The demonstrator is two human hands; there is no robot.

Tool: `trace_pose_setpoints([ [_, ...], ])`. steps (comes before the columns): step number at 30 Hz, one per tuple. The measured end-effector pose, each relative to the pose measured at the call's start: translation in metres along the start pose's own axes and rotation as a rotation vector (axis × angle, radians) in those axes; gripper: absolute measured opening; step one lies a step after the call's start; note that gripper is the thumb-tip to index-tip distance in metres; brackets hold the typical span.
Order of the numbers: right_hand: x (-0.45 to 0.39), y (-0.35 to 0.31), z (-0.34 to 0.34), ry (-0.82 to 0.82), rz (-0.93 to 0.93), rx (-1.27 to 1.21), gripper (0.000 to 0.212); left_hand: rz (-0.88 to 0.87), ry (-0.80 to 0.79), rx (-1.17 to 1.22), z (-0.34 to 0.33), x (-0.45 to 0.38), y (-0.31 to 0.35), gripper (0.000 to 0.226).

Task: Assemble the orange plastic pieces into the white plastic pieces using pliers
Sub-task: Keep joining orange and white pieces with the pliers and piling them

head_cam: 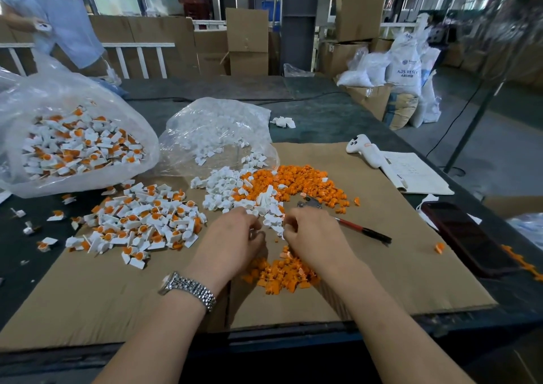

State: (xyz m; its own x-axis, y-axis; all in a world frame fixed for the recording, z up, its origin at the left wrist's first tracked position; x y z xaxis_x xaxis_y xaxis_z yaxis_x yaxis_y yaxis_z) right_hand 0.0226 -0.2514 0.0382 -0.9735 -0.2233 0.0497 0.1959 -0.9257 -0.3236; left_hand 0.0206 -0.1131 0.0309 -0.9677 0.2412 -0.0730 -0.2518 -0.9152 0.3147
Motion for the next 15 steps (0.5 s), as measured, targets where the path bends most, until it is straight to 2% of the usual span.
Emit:
trace_pose_setpoints([
  [4, 0.002, -0.001, 0.002, 0.022, -0.002, -0.108, 0.016, 0.010, -0.024, 0.000, 0.001, 0.004, -0.001, 0.019],
  [6, 0.001, -0.001, 0.002, 0.029, 0.010, -0.177, 0.016, 0.052, -0.016, 0.102, 0.004, 0.008, -0.008, 0.018],
  [10, 0.004, 0.004, 0.004, 0.062, 0.032, -0.437, 0.012, 0.138, -0.028, 0.585, 0.002, 0.016, -0.026, 0.017],
  [13, 0.008, 0.006, 0.002, 0.066, 0.048, -0.740, 0.006, 0.195, -0.116, 1.045, -0.016, 0.026, -0.034, 0.015],
  [15, 0.010, 0.003, 0.002, 0.060, 0.062, -0.848, 0.004, 0.204, -0.147, 1.321, -0.026, 0.028, -0.035, 0.015],
])
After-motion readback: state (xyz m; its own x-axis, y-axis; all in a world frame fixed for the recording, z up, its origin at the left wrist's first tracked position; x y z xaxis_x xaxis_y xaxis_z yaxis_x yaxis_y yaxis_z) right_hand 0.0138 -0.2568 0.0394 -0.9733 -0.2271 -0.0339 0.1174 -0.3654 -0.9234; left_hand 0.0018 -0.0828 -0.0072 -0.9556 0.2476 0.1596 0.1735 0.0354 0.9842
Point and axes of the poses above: each hand's wrist, its own x-axis away from the middle knuckle, its own z-axis out of the back of the hand, y = z × x, the point moved 10 cm from there along -x, towards the middle knuckle, and after that the axes turned 13 degrees about -y, right-handed, at the moved point
